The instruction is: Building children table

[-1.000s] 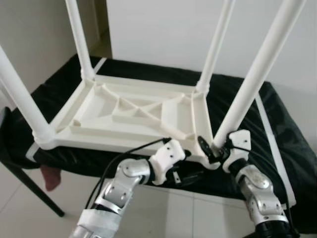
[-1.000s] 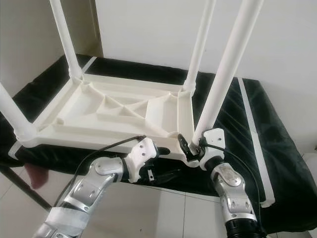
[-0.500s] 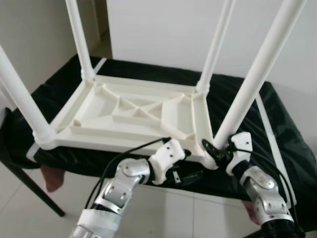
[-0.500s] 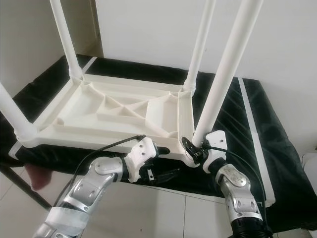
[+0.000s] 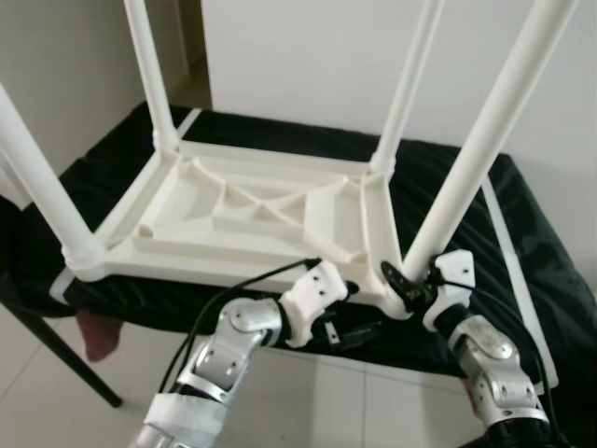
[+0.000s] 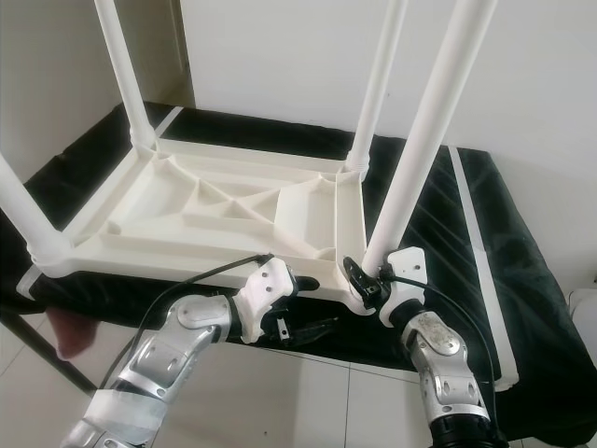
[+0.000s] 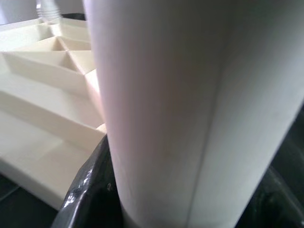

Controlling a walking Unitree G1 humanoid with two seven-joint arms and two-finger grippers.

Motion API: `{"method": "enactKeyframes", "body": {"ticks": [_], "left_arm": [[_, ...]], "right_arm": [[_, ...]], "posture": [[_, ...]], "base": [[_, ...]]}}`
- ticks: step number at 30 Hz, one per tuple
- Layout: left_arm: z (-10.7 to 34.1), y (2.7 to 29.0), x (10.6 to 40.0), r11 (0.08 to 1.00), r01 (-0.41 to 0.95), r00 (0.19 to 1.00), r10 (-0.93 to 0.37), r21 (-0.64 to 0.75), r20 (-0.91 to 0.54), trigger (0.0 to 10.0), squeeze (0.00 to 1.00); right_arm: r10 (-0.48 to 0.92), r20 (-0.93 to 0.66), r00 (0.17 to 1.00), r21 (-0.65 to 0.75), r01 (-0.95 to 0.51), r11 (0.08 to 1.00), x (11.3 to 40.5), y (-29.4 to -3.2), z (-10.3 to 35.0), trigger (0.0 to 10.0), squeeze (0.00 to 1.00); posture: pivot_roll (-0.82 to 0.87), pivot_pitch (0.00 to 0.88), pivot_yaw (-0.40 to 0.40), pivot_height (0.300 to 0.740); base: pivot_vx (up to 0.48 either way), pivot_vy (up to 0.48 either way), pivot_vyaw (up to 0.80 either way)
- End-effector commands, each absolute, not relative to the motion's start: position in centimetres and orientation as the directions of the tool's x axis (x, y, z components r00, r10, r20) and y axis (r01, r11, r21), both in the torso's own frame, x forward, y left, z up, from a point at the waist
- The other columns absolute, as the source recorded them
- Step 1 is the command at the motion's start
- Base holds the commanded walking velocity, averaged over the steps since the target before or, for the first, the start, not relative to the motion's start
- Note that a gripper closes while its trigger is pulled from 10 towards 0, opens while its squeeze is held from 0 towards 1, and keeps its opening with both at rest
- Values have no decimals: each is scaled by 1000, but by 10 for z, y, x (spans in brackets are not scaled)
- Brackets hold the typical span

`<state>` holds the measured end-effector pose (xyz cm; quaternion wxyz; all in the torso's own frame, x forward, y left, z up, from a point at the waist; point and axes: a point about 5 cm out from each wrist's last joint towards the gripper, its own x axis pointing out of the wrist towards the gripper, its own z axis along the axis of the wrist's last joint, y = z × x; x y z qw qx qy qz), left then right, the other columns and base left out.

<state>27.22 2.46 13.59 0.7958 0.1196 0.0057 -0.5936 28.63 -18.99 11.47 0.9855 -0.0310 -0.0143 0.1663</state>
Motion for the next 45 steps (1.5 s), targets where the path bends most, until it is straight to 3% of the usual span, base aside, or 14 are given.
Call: {"method": "enactKeyframes", "body": {"ticks": [1, 10, 15, 24, 25, 26, 27, 28, 40, 41, 45], "left_arm": [[136, 25, 273, 312, 932, 340, -930, 186, -143, 10000, 0], [135, 25, 272, 305, 934, 333, -932, 184, -144, 10000, 0], [135, 25, 272, 312, 933, 338, -930, 181, -142, 10000, 0], [135, 21, 271, 300, 938, 325, -935, 177, -142, 10000, 0], [136, 20, 272, 298, 938, 324, -936, 178, -139, 10000, 0], [136, 20, 272, 298, 938, 324, -936, 178, -139, 10000, 0], [136, 20, 272, 297, 938, 322, -936, 177, -138, 10000, 0], [136, 19, 272, 294, 939, 320, -937, 178, -138, 10000, 0], [135, 17, 270, 292, 940, 317, -939, 177, -136, 10000, 0], [134, 18, 271, 294, 939, 320, -938, 178, -137, 10000, 0], [134, 19, 271, 295, 939, 321, -937, 179, -138, 10000, 0]], "right_arm": [[292, -46, 955, -70, -295, 953, 282, -188, 103, 10000, 0], [-86, -42, 995, 65, 89, 994, 271, -172, 95, 10000, 0], [-175, -64, 982, 137, 182, 974, 269, -158, 93, 10000, 0], [-154, -51, 987, 146, 160, 976, 269, -153, 98, 10000, 0], [-168, -56, 984, 150, 174, 973, 267, -155, 99, 10000, 161], [-168, -56, 984, 150, 174, 973, 267, -155, 99, 10000, 161], [-170, -54, 984, 148, 176, 973, 267, -155, 100, 10000, 635], [-165, -40, 986, 146, 169, 975, 267, -155, 102, 10000, 1000], [0, 48, 999, 105, -5, 994, 269, -169, 116, 10000, 1000], [70, 47, 996, 85, -74, 994, 270, -174, 117, 10000, 0], [128, 44, 991, 66, -131, 989, 272, -178, 119, 10000, 0]], "posture": [[20, 0, -50, 740], [16, 0, -56, 740], [15, 0, -56, 740], [-2, 0, -51, 740], [-4, 0, -51, 740], [-4, 0, -51, 740], [-6, 0, -50, 740], [-7, 0, -51, 740], [0, 0, -59, 740], [2, 0, -63, 740], [2, 0, -63, 740]], "base": [[0, 0, 0], [0, 0, 0], [0, 0, 0], [0, 0, 0], [0, 0, 0], [0, 0, 0], [0, 0, 0], [0, 0, 0], [0, 0, 0], [0, 0, 0], [0, 0, 0]]}}
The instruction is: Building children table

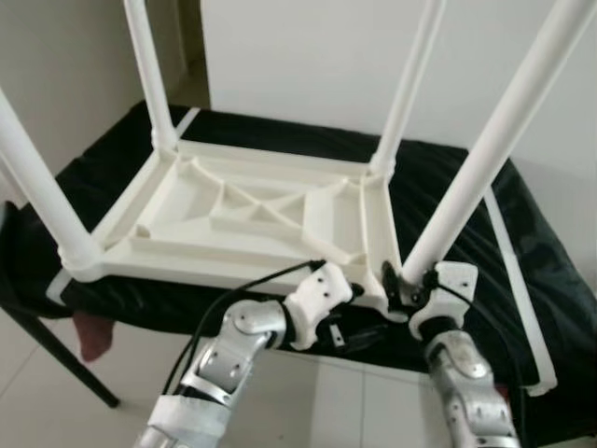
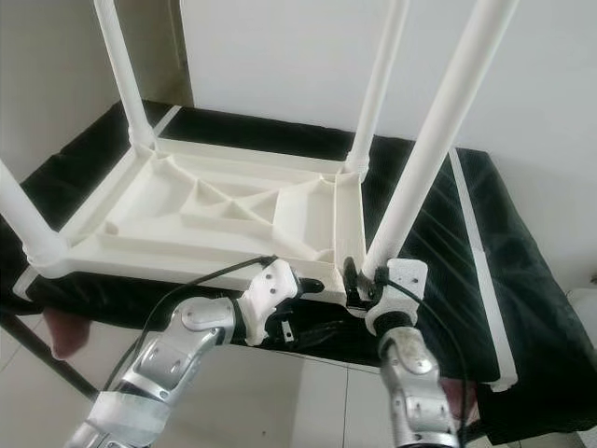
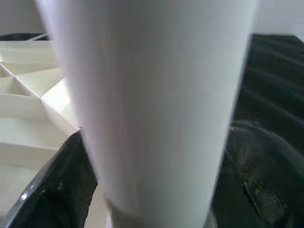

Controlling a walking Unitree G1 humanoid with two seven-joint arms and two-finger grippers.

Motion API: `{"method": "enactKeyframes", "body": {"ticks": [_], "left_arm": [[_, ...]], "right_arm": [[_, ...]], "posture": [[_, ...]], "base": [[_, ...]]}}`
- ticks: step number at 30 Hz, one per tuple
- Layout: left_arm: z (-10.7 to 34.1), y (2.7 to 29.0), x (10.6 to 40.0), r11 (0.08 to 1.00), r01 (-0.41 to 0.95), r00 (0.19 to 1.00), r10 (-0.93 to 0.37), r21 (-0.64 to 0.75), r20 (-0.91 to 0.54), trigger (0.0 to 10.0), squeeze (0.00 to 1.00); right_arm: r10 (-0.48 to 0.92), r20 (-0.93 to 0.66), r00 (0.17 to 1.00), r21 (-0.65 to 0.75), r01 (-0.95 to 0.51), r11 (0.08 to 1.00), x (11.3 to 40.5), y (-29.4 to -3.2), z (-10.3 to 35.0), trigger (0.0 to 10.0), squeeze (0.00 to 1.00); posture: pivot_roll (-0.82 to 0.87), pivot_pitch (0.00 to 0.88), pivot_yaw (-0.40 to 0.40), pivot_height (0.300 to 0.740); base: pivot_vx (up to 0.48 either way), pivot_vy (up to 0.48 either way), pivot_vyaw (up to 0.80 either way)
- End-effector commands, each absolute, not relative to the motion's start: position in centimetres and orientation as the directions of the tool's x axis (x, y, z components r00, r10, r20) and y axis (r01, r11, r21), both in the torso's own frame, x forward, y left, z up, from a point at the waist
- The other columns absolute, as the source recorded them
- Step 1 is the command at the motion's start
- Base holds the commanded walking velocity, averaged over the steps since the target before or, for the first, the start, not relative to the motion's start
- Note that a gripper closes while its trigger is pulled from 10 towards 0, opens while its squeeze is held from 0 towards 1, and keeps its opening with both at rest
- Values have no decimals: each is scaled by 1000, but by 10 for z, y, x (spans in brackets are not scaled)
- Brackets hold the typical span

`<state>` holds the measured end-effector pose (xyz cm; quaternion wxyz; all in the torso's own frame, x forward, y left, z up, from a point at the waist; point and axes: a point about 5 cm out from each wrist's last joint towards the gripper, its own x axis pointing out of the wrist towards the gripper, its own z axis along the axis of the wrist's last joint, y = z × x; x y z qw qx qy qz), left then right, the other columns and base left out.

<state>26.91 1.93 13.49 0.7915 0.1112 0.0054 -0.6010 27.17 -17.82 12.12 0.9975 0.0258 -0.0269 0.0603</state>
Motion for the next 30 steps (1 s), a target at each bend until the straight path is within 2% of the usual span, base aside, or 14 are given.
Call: {"method": "enactKeyframes", "body": {"ticks": [1, 8, 12, 13, 14, 15, 27, 28, 30], "left_arm": [[134, 19, 271, 294, 939, 320, -937, 180, -138, 10000, 0], [135, 19, 272, 296, 937, 322, -937, 184, -137, 10000, 0], [135, 19, 272, 297, 937, 323, -936, 184, -138, 10000, 0], [135, 19, 271, 298, 937, 325, -935, 183, -139, 10000, 0], [135, 19, 271, 298, 937, 325, -935, 183, -139, 10000, 0], [135, 20, 271, 299, 936, 326, -935, 184, -139, 10000, 0], [135, 24, 271, 312, 933, 338, -930, 178, -144, 10000, 0], [134, 24, 271, 313, 933, 339, -930, 179, -144, 10000, 0], [135, 24, 272, 313, 933, 339, -930, 178, -144, 10000, 0]], "right_arm": [[213, 45, 976, -17, -212, 977, 273, -182, 120, 10000, 0], [379, -4, 925, -134, -376, 917, 278, -187, 117, 10000, 0], [410, -17, 912, -131, -409, 903, 279, -186, 116, 10000, 0], [431, -24, 902, -123, -431, 894, 280, -185, 115, 1804, 0], [431, -24, 902, -123, -431, 894, 280, -185, 115, 1804, 0], [439, -24, 898, -122, -439, 890, 281, -185, 114, 0, 0], [455, -44, 889, -88, -457, 885, 278, -190, 105, 0, 0], [449, -45, 892, -83, -451, 889, 278, -190, 105, 10000, 0], [433, -48, 900, -76, -436, 897, 278, -191, 105, 10000, 0]], "posture": [[0, 0, -64, 740], [5, 0, -66, 740], [7, 0, -66, 740], [13, 0, -69, 740], [13, 0, -69, 740], [15, 0, -71, 740], [22, 0, -68, 740], [22, 0, -68, 740], [21, 0, -67, 740]], "base": [[0, 0, 0], [0, 0, 0], [0, 0, 0], [0, 0, 0], [0, 0, 0], [0, 0, 0], [0, 0, 0], [0, 0, 0], [0, 0, 0]]}}
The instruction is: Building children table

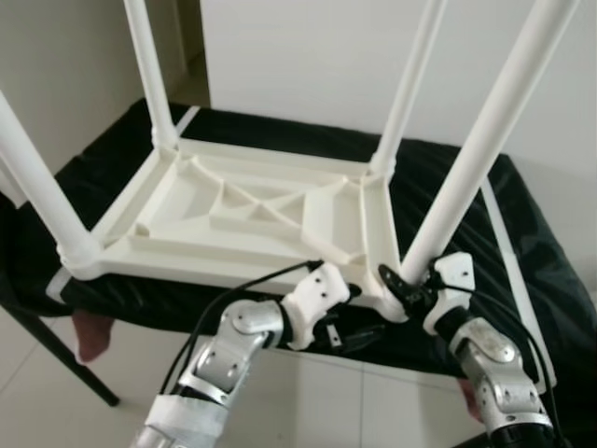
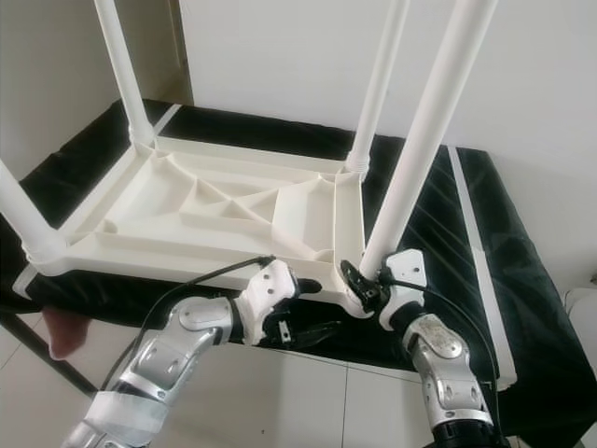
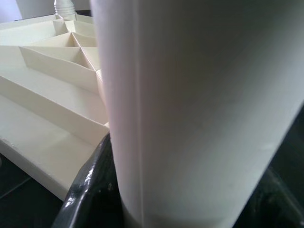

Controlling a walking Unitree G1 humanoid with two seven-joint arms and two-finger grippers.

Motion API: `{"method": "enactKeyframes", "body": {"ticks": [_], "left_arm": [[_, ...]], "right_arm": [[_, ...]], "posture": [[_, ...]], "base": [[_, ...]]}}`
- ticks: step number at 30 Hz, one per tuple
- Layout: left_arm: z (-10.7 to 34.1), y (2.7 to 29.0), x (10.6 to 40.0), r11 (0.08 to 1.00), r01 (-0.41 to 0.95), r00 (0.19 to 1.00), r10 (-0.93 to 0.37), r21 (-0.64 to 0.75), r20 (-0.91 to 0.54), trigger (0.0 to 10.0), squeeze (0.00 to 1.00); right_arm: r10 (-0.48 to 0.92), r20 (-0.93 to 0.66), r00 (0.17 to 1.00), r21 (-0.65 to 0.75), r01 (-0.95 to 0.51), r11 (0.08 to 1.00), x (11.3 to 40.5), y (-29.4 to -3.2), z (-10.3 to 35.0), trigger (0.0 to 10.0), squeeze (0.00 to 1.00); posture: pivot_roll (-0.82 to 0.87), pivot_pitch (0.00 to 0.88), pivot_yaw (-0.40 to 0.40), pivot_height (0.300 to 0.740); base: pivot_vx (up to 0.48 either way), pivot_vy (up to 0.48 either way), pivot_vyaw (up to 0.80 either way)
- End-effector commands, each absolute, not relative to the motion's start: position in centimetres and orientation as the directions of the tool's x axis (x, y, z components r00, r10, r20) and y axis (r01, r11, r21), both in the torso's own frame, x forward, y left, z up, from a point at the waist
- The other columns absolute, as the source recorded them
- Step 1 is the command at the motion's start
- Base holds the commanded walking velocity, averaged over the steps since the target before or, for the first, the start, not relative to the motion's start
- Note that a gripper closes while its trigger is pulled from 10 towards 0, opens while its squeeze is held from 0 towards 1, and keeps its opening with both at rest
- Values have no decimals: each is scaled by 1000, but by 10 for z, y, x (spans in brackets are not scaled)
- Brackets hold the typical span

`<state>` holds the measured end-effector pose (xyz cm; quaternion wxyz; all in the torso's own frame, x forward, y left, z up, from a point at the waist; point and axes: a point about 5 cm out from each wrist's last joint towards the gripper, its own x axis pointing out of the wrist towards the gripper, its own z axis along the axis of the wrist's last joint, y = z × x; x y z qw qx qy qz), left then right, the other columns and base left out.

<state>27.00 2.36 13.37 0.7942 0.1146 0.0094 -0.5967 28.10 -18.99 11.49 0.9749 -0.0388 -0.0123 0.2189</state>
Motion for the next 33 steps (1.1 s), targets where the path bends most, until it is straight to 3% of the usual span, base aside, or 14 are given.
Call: {"method": "enactKeyframes", "body": {"ticks": [1, 5, 11, 13, 17, 22, 29, 30, 33], "left_arm": [[135, 24, 272, 313, 933, 339, -930, 178, -144, 10000, 0], [135, 24, 272, 312, 933, 339, -930, 179, -143, 10000, 0], [136, 23, 273, 308, 934, 335, -932, 180, -141, 10000, 0], [136, 23, 273, 308, 934, 335, -932, 180, -141, 10000, 0], [136, 23, 273, 309, 934, 334, -932, 178, -140, 10000, 0], [136, 22, 273, 310, 934, 336, -932, 178, -137, 10000, 0], [137, 22, 272, 306, 936, 331, -934, 176, -136, 10000, 0], [137, 20, 273, 297, 938, 323, -936, 178, -137, 10000, 0], [138, 20, 273, 298, 938, 323, -936, 178, -136, 10000, 0]], "right_arm": [[420, -50, 906, -71, -422, 904, 278, -191, 105, 10000, 0], [401, -52, 915, -63, -404, 913, 278, -190, 104, 10000, 0], [176, -26, 984, -12, -177, 984, 279, -184, 101, 10000, 0], [176, -26, 984, -12, -177, 984, 279, -184, 101, 10000, 0], [-105, -27, 994, 34, 106, 994, 274, -178, 98, 10000, 0], [-203, -43, 978, 88, 206, 974, 271, -170, 96, 10000, 0], [-205, -42, 978, 121, 209, 970, 270, -158, 98, 10000, 0], [-208, -32, 978, 109, 211, 971, 269, -155, 101, 10000, 455], [-224, -33, 974, 107, 226, 968, 268, -156, 102, 10000, 455]], "posture": [[19, 0, -65, 740], [18, 0, -65, 740], [14, 0, -61, 740], [14, 0, -61, 740], [16, 0, -66, 740], [18, 0, -64, 740], [9, 0, -56, 740], [6, 0, -55, 740], [6, 0, -55, 740]], "base": [[0, 0, 0], [0, 0, 0], [0, 0, 0], [0, 0, 0], [0, 0, 0], [0, 0, 0], [0, 0, 0], [0, 0, 0], [0, 0, 0]]}}
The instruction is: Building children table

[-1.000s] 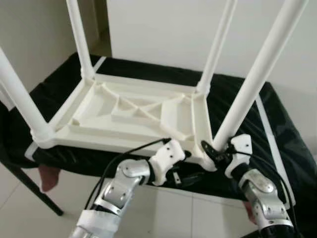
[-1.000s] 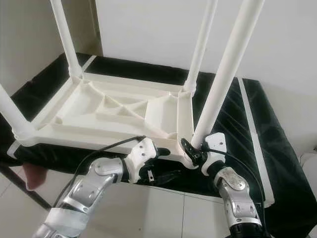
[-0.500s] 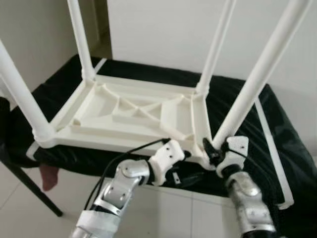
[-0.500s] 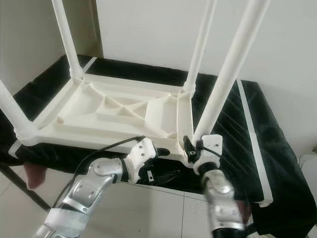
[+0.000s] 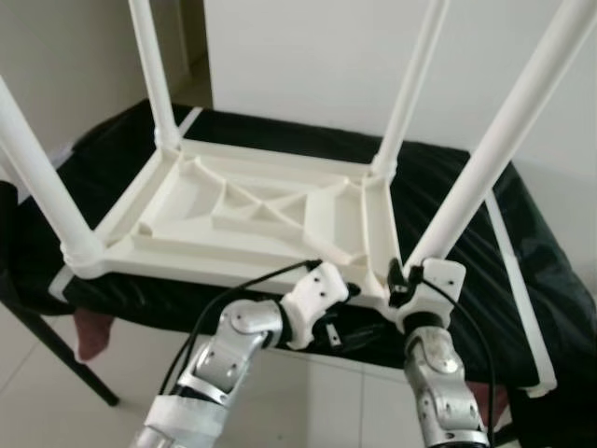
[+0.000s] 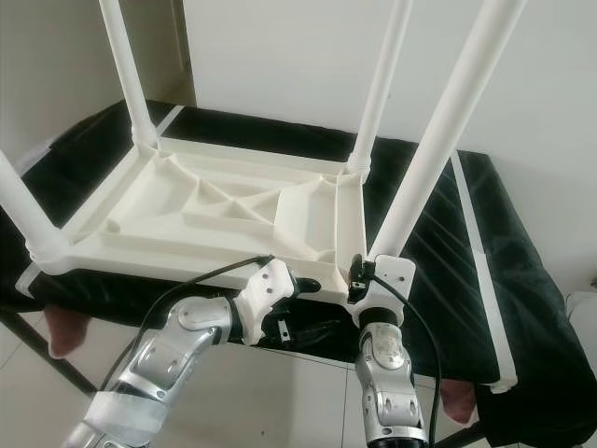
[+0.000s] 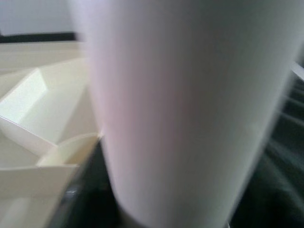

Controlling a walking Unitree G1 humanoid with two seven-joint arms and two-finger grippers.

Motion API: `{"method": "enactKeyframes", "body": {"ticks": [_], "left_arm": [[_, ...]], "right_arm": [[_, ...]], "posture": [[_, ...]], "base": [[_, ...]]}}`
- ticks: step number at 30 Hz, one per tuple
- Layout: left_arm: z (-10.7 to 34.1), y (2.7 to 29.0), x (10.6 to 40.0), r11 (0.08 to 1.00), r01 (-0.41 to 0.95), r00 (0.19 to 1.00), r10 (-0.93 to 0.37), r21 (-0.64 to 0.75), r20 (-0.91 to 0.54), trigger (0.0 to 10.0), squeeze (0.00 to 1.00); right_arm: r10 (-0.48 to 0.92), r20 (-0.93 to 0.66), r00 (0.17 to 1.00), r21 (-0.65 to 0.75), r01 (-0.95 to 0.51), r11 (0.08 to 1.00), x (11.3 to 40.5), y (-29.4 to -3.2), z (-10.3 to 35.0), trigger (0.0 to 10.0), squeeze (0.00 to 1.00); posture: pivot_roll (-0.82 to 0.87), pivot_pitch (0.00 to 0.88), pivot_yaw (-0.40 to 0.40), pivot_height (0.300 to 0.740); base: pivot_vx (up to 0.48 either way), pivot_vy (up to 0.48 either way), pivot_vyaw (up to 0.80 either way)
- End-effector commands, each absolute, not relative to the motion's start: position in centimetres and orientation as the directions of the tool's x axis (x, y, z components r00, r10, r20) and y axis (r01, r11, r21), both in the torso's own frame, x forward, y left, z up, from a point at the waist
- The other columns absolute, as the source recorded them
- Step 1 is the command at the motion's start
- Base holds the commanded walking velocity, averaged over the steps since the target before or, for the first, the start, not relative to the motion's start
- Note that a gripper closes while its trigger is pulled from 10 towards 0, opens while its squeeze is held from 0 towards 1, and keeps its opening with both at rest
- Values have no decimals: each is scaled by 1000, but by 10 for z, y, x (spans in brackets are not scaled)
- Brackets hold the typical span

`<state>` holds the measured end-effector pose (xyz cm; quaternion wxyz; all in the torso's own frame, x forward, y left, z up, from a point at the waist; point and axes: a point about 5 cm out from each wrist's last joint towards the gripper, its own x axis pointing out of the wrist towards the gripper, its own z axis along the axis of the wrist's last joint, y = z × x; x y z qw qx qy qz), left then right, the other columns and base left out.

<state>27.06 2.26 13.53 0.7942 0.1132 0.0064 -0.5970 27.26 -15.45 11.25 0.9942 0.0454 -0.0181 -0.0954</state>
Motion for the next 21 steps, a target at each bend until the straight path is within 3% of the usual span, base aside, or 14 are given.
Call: {"method": "enactKeyframes", "body": {"ticks": [1, 12, 13, 14, 18, 21], "left_arm": [[138, 20, 273, 297, 938, 323, -937, 178, -135, 10000, 0], [137, 20, 273, 297, 938, 323, -936, 178, -137, 10000, 0], [137, 20, 273, 298, 938, 324, -936, 178, -138, 10000, 0], [137, 20, 273, 298, 938, 324, -936, 179, -138, 10000, 0], [137, 20, 273, 297, 938, 323, -936, 179, -139, 10000, 0], [137, 21, 273, 295, 938, 322, -936, 181, -141, 10000, 0]], "right_arm": [[-230, -31, 973, 105, 232, 967, 268, -157, 102, 10000, 1000], [-184, 15, 983, 113, 181, 977, 270, -161, 112, 10000, 1000], [-154, 23, 988, 116, 150, 982, 270, -163, 113, 10000, 949], [-116, 30, 993, 105, 112, 988, 271, -166, 114, 10000, 31], [-62, 41, 997, 92, 58, 994, 271, -170, 115, 10000, 0], [110, 48, 993, 23, -111, 994, 275, -180, 119, 10000, 0]], "posture": [[5, 0, -53, 740], [6, 0, -53, 740], [5, 0, -53, 740], [5, 0, -53, 740], [2, 0, -51, 740], [0, 0, -47, 740]], "base": [[0, 0, 0], [0, 0, 0], [0, 0, 0], [0, 0, 0], [0, 0, 0], [0, 0, 0]]}}
